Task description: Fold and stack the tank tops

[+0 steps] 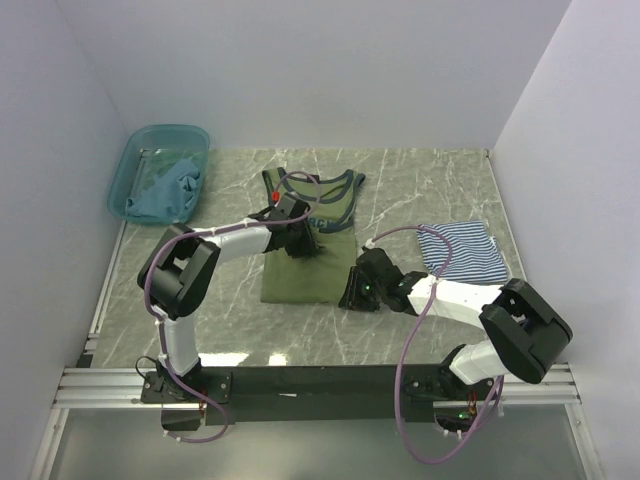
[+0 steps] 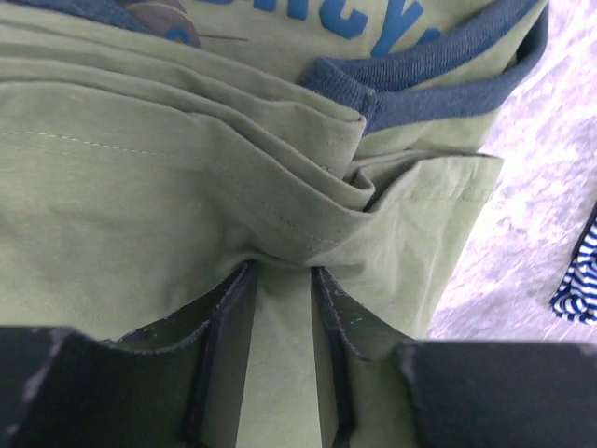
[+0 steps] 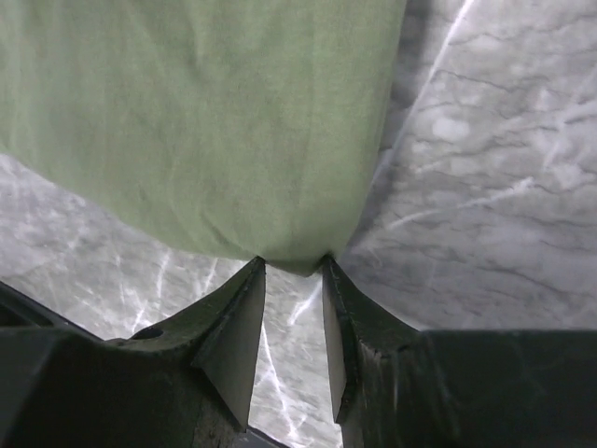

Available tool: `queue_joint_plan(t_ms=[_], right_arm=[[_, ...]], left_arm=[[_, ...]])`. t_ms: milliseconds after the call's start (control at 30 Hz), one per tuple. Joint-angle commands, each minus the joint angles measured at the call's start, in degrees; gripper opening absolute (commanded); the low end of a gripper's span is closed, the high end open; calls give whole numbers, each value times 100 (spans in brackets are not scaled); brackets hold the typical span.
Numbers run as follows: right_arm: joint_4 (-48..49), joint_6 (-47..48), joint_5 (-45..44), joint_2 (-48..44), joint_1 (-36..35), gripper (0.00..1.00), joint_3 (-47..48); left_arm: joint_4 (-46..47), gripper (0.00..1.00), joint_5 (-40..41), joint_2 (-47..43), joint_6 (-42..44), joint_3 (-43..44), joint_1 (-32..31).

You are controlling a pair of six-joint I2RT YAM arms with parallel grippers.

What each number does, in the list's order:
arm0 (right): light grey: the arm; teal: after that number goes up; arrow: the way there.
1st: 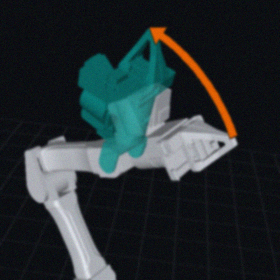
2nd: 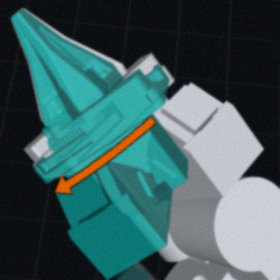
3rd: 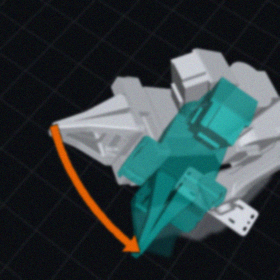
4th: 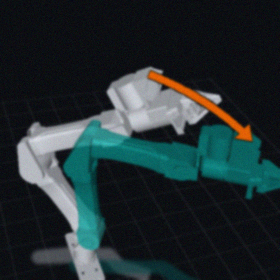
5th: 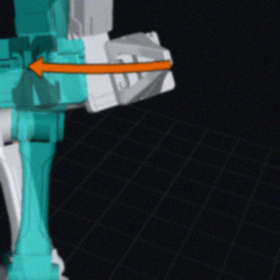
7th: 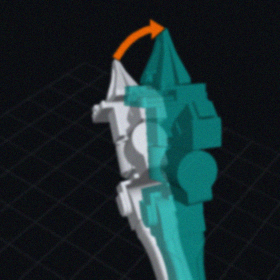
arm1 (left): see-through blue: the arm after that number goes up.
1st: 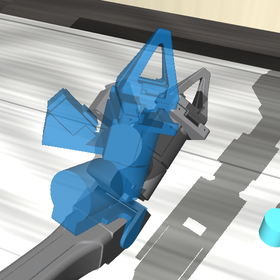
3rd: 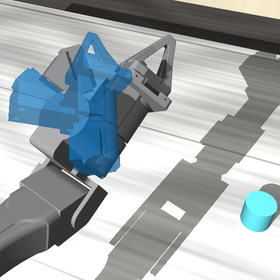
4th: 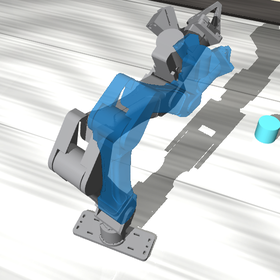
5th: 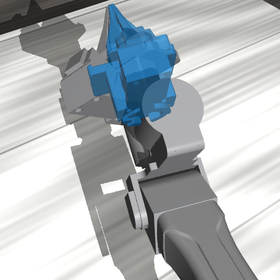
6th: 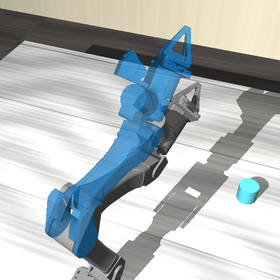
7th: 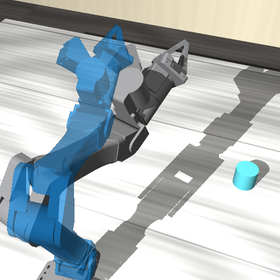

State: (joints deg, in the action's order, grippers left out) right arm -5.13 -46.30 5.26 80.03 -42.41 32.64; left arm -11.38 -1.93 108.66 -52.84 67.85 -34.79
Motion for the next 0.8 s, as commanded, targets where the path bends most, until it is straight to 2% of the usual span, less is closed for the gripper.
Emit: queue_joint_plan(t_ms=[0, 267, 367, 533, 600, 700, 767], right_arm=[[47, -72, -130, 162, -48, 39, -153], [-216, -107, -244, -92, -48, 39, -223], [-366, -133, -306, -408, -48, 43, -284], [-533, -405, -481, -1296, -30, 58, -408], [-481, -537, -508, -1437, -13, 60, -496], [-402, -634, -517, -1342, 40, 60, -443], [-262, -678, -517, -1227, 49, 60, -391]], left_arm=[[197, 38, 44, -11, 28, 132, 130], [57, 48, -44, -398, 186, 272, 261], [-145, 53, 70, -679, 125, 88, 367], [-725, 65, 685, -1766, -33, -711, 411], [-1032, 69, 922, -2163, -121, -1201, 411], [-1253, 69, 1072, -3058, -332, -1878, 420], [-1323, 68, 1020, -3333, -472, -2187, 420]])
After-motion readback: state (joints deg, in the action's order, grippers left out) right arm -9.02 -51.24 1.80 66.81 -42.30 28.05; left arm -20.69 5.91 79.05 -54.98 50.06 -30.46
